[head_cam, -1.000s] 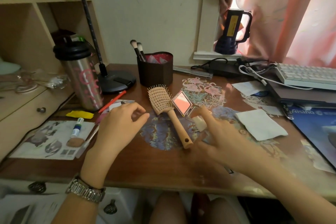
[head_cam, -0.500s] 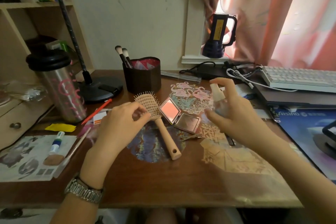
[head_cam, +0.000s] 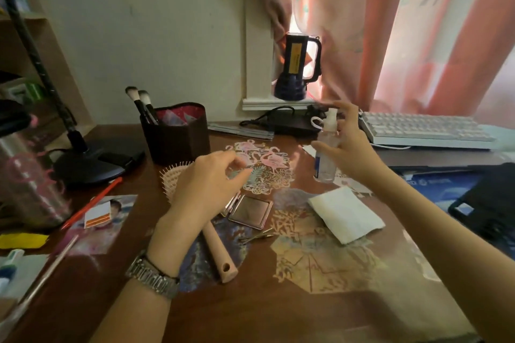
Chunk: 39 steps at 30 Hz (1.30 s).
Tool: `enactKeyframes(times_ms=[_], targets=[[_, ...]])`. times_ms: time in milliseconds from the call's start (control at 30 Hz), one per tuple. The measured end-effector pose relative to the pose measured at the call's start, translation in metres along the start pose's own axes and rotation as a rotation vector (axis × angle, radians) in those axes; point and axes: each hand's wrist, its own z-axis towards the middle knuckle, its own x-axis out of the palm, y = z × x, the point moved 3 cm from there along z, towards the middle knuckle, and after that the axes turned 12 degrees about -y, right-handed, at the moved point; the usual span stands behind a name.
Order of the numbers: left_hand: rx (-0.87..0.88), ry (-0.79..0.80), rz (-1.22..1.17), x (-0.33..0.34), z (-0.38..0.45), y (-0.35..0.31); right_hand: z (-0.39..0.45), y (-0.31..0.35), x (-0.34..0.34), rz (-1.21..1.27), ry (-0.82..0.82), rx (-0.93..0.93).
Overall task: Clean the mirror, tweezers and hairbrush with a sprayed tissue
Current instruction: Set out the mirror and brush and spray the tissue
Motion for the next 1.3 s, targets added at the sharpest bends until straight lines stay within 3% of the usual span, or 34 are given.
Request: enactKeyframes(times_ms=[500, 867, 1133, 1300], targets=[[0.013, 0.051, 0.022, 0.027, -0.007, 0.007, 0.022, -0.054, 0.036, -0.07, -0.151, 0.084], [0.002, 0.038, 0.033, 0.024, -0.009, 0.01, 0.022, -0.065, 0.049, -0.078, -0.112, 0.098], [0.014, 0.019, 0.062, 0.022, -0.01, 0.008, 0.023, -0.063, 0.045, -0.063, -0.073, 0.088], [0.012, 0.033, 0.063, 0.024, -0.014, 0.008, 0.025, -0.049, 0.007, -0.055, -0.118, 0.059]])
